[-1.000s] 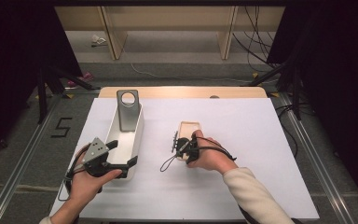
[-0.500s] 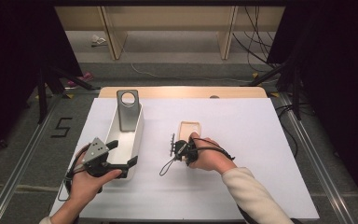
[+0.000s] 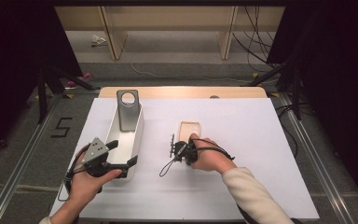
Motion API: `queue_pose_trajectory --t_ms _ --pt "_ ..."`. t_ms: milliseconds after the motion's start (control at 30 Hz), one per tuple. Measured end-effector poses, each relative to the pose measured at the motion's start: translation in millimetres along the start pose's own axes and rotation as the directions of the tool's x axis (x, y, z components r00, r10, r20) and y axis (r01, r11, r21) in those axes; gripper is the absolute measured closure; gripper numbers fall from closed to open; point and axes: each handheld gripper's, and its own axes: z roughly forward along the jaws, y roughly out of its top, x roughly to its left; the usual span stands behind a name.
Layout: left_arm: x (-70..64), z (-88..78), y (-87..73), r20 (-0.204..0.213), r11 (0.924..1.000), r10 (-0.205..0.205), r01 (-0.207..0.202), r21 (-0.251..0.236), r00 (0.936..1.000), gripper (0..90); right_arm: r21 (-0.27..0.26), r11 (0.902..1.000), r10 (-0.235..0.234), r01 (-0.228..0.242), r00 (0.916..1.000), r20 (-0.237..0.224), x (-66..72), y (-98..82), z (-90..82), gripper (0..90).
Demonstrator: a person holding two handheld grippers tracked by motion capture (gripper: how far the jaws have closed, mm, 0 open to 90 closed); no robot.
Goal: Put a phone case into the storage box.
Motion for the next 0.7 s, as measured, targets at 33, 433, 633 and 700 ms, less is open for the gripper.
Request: queue_pose_trajectory --t_ms 33,433,633,700 --pt "-0.1 0.0 0.1 0.0 1.0 -0.001 0.001 0.0 1.0 7.1 0.005 1.0 0.002 -0.002 1.0 -0.001 -0.1 0.2 -0.4 82.2" --pt "0.0 -0.1 0.0 -0.001 1.0 0.001 -0.001 0.0 1.0 7.3 0.004 1.0 -0.005 0.005 0.9999 0.011 0.5 0.1 -0.4 85.0" --pt "-0.2 -0.5 0.2 0.001 1.0 0.0 0.0 -0.002 1.0 7.5 -0.012 0.9998 -0.015 0.015 0.9998 0.012 1.0 -1.3 -1.3 85.6" --pt "-0.1 -0.6 0.3 0.0 1.0 -0.001 0.001 -0.003 1.0 7.7 -0.023 0.9995 -0.023 0.023 0.9996 0.019 1.0 -1.2 -3.1 85.7"
